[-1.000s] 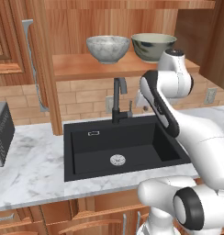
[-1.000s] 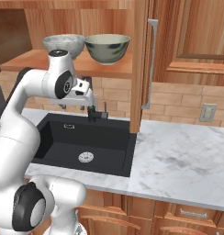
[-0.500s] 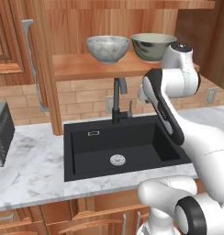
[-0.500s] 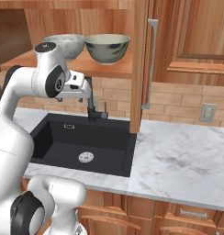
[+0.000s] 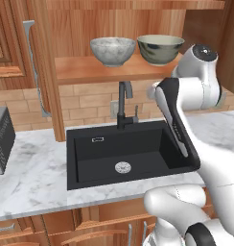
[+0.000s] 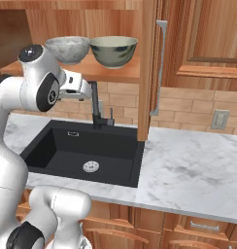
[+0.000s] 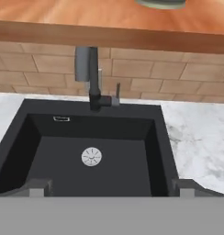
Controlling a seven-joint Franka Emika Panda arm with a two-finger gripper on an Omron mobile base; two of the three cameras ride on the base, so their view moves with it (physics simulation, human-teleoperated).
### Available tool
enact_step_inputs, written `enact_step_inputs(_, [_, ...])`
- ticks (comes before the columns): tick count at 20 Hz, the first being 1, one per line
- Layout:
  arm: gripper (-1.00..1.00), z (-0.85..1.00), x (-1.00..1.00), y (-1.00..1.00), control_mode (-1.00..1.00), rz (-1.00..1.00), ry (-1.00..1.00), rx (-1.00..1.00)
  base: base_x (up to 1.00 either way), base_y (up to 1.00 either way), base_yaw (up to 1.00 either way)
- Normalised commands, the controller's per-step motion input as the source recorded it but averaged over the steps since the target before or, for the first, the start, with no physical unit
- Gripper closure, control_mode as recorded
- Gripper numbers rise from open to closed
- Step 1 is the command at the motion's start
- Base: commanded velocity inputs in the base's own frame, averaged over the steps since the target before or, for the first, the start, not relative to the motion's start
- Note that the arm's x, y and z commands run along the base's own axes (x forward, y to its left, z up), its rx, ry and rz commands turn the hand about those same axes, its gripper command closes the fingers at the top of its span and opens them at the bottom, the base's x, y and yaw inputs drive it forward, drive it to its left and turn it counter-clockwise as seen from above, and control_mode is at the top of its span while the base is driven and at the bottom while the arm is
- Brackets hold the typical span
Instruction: Pick up the bowls from the cabinet and place each bowl in front of a stool on the dining counter.
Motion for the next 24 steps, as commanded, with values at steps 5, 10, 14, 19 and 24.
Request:
enact_step_inputs(5, [-1.00,0.54,-0.17,0.00,-1.00,-0.07,-0.35,0.00,0.00,0.00,0.00])
enact_step_inputs(10, [-1.00,0.47,-0.04,0.00,-1.00,-0.08,-0.28,0.00,0.00,0.00,0.00])
enact_step_inputs(14, [-1.00,0.51,-0.11,0.00,-1.00,-0.11,-0.27,0.00,0.00,0.00,0.00])
enact_step_inputs(19, [-1.00,0.59,-0.15,0.00,-1.00,-0.19,-0.17,0.03,0.00,0.00,0.00])
enact_step_inputs(24, [-1.00,0.46,-0.01,-0.03,-1.00,-0.11,-0.03,0.19,0.00,0.00,0.00])
